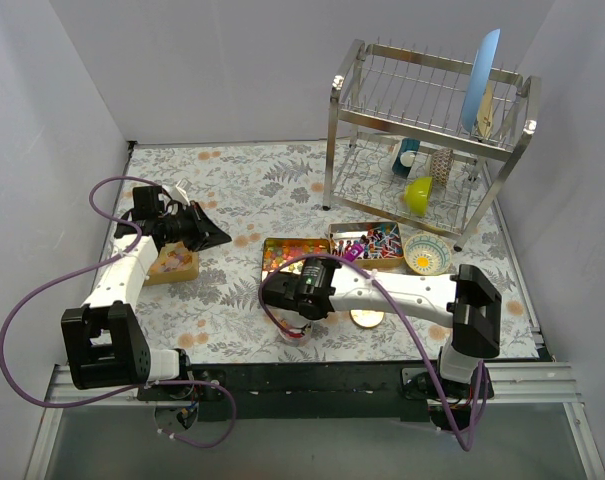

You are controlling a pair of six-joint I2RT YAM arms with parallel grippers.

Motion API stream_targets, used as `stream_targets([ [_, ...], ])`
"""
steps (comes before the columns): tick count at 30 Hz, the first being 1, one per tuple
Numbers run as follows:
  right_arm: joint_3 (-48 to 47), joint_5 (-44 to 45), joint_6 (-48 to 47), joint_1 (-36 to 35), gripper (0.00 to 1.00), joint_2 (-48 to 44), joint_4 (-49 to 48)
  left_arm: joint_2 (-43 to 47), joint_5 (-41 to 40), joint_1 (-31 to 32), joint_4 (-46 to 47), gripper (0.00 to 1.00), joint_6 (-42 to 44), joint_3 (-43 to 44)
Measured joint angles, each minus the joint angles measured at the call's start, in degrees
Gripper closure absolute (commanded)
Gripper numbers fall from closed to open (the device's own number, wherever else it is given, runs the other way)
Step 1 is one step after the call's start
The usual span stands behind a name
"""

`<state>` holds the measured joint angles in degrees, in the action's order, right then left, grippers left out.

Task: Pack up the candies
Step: Place the fake candies in the packing bottle, then place the spatula at the center of the board.

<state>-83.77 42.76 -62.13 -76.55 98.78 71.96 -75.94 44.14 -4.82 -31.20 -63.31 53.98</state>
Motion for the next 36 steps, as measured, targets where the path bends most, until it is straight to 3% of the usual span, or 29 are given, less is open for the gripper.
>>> stream_targets([
  [4, 0.20, -0.85, 2.16, 1.14, 0.99, -0.72, 0.04, 0.00, 0.00, 0.00, -0.57, 0.76, 0.61, 0.15],
  [12, 1.46, -10.88, 15.23, 13.64, 0.99, -8.81, 0.72, -0.02, 1.16, 0.00, -0.98, 0.69, 1.18, 0.20],
  [19, 15.39, -23.85, 21.62, 37.77, 0.99, -25.94, -1.99, -2.08, 2.25, 0.00, -0.90, 0.67, 1.38, 0.22],
  [27, 30.21, -30.18, 21.55, 60.63, 0.99, -47.89, -0.76, -7.17, 2.38, 0.00, -0.85, 0.66, 1.38, 1.84],
  [31, 32.85, -33.11, 23.45, 72.48, 0.99, -47.45, -0.48, -9.51, 2.43, 0.00, -0.87, 0.66, 1.36, 3.39],
  [36, 32.98, -36.94, 27.32, 88.11, 0.99, -39.69, -3.32, -13.88, 2.69, 0.00, -0.70, 0.66, 0.90, 6.36],
])
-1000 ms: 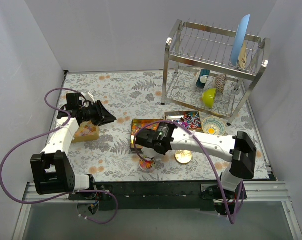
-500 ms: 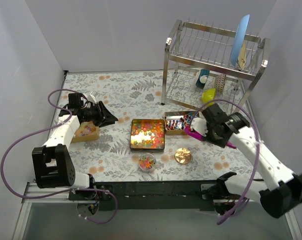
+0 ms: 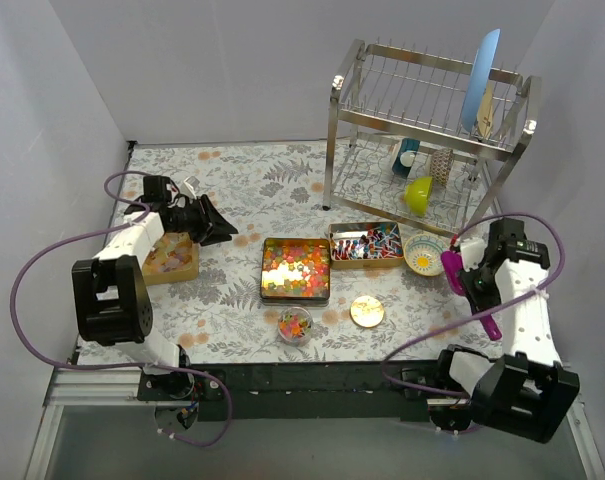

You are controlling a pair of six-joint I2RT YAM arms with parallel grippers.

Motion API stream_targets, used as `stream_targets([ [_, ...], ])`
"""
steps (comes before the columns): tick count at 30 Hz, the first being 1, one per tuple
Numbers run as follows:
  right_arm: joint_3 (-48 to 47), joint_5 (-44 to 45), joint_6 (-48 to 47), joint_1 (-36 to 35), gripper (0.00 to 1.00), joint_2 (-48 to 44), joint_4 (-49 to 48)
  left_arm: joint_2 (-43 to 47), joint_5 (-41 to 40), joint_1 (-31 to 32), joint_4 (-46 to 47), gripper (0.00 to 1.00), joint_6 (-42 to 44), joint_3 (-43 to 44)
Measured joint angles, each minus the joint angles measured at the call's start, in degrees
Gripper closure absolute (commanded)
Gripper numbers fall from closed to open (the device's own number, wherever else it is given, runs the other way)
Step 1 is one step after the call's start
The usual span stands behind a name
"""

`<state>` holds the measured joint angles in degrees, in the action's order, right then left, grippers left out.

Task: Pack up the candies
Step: Place the spatula at the center of the board.

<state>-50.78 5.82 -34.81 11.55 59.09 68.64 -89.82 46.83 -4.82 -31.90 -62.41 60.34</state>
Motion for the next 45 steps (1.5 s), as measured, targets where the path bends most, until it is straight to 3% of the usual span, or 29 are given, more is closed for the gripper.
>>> stream_targets([
  [4, 0.00, -2.14, 1.81, 9.29, 0.99, 4.96, -2.36, -3.63, 0.17, 0.00, -0.02, 0.66, 0.02, 2.86],
  [8, 0.09, -2.75, 4.24, 13.46, 0.99, 6.01, -4.46, -6.27, 0.15, 0.00, -0.57, 0.60, 0.24, 5.33],
  [13, 1.20, -3.02, 9.33, 14.86, 0.99, 10.27, -10.73, -8.81, -0.98, 0.00, -2.80, 0.42, 1.07, 8.02],
  [20, 3.76, -1.44, 11.41, 15.23, 0.99, 17.40, -19.37, -9.29, -4.02, 0.00, -6.21, 0.37, 3.13, 7.89],
  [21, 3.78, -1.07, 11.02, 15.30, 0.97, 17.68, -19.93, -9.16, -4.04, 0.00, -6.49, 0.37, 3.50, 7.78],
  [22, 3.78, -0.46, 10.51, 15.39, 0.86, 17.94, -20.87, -8.96, -4.00, 0.00, -6.78, 0.37, 3.76, 7.67],
  [25, 3.78, 0.35, 9.07, 15.43, 0.77, 18.91, -22.97, -8.74, -3.56, 0.00, -7.17, 0.38, 4.17, 7.34],
  [33, 5.49, -1.42, 4.44, 15.43, 0.70, 21.11, -25.38, -7.58, -2.40, 0.00, -7.13, 0.38, 3.48, 4.57],
  [38, 5.70, -4.07, 2.78, 15.43, 0.52, 21.14, -25.40, -6.25, -1.95, 0.00, -7.10, 0.38, 3.45, 4.42],
  [39, 5.68, -4.57, 2.62, 15.43, 0.41, 21.14, -25.16, -6.05, -1.70, 0.00, -7.10, 0.38, 3.43, 4.39],
  [45, 2.36, -5.86, 1.01, 15.45, 0.36, 19.85, -18.47, -5.95, -0.33, 0.00, -6.64, 0.37, 2.34, 4.15],
])
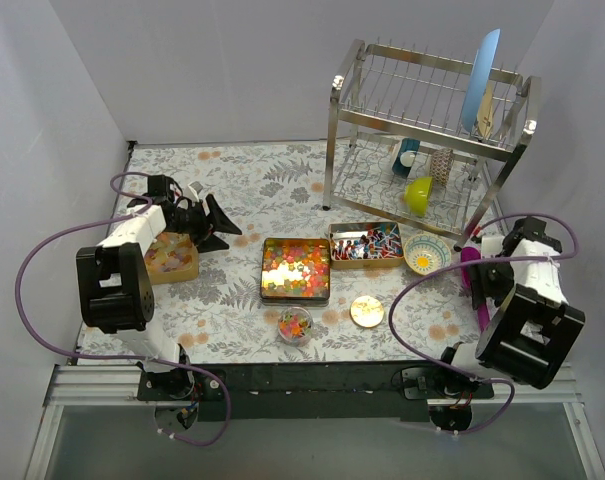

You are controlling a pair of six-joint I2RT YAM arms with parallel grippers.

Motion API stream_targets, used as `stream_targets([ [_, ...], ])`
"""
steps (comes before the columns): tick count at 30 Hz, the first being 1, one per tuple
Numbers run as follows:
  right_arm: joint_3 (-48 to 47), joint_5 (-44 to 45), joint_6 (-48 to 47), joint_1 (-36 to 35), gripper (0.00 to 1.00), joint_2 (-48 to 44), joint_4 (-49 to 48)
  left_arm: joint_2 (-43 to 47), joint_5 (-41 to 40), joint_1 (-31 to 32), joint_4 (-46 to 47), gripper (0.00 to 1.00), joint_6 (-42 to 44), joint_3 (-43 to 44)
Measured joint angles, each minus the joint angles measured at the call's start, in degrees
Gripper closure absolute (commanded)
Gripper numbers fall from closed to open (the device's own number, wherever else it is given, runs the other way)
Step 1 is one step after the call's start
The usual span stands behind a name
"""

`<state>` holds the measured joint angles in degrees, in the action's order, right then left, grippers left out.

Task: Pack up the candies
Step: Place the spatula at the center of the board, then pick up the bottle lid at the center of the board.

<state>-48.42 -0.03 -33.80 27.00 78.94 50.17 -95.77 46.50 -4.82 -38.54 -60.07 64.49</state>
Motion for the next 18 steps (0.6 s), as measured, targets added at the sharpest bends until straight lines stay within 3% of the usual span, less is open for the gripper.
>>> stream_targets([
  [2, -2.16, -0.94, -1.22, 0.00, 0.15, -2.38, 2.80, 0.00, 0.55, 0.00, 0.07, 0.34, -0.17, 0.00],
  [3, -3.61, -2.05, -2.05, 0.00, 0.13, -4.15, 4.26, 0.00, 0.87, 0.00, 0.04, 0.06, -0.20, 0.00],
  [4, -5.09, -3.54, -3.67, 0.00, 0.13, -6.19, 5.44, 0.00, 1.29, 0.00, 0.04, 0.02, -0.15, 0.00],
  [11, -8.50, -17.09, -22.47, -3.37, 0.12, -20.70, 12.09, 2.47, 8.09, 0.00, 1.25, 0.02, 1.62, -0.66],
  [13, -8.35, -19.41, -27.32, -10.14, 0.12, -23.04, 13.73, 4.26, 9.40, 0.02, 1.84, 0.02, 1.81, -1.29],
  [18, -5.73, -19.89, -31.56, -36.83, 0.12, -27.06, 12.22, 8.33, 10.23, 0.02, 5.09, 0.02, 0.09, -5.97],
])
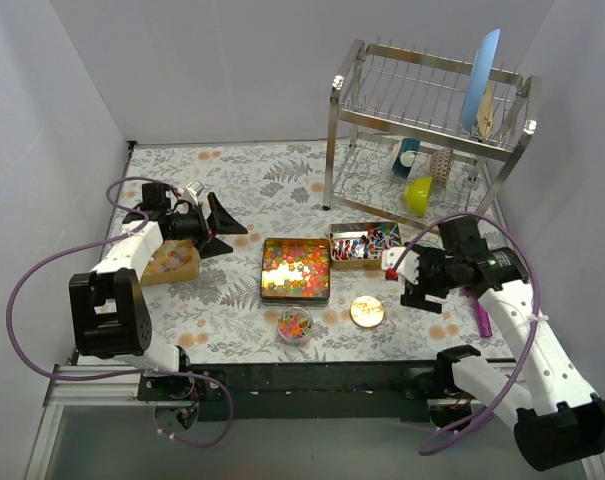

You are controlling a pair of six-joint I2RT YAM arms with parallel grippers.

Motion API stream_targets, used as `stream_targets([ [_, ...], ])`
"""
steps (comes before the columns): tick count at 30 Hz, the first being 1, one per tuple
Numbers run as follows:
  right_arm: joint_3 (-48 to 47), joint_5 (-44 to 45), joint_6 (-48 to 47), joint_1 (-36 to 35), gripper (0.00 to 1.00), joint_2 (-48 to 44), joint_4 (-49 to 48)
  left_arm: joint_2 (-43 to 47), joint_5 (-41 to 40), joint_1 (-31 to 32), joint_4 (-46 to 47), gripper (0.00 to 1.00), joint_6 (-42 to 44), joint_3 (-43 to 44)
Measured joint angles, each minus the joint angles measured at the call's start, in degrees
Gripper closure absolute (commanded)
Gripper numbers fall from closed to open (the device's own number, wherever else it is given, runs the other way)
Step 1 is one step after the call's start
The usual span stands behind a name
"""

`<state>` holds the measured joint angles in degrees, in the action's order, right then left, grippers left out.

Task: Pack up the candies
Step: Pick up the bottle lid at the center of the board.

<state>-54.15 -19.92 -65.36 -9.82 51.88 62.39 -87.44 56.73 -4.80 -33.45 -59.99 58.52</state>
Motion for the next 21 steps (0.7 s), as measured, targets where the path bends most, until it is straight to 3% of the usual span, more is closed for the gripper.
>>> stream_targets([
  [4, 1.90, 2.27, -0.81, -16.11, 0.10, 3.41, -2.56, 2.19, -1.18, 0.04, 2.56, 0.02, -3.06, -2.49],
  [8, 4.98, 4.33, -2.89, -26.58, 0.09, 8.02, -7.17, 2.16, -2.01, 0.04, 4.26, 0.02, -4.20, -2.43],
  [21, 8.17, 4.48, -13.18, -30.08, 0.09, 23.30, -14.78, 4.85, -4.04, 0.04, 3.89, 0.02, -3.93, -2.62],
])
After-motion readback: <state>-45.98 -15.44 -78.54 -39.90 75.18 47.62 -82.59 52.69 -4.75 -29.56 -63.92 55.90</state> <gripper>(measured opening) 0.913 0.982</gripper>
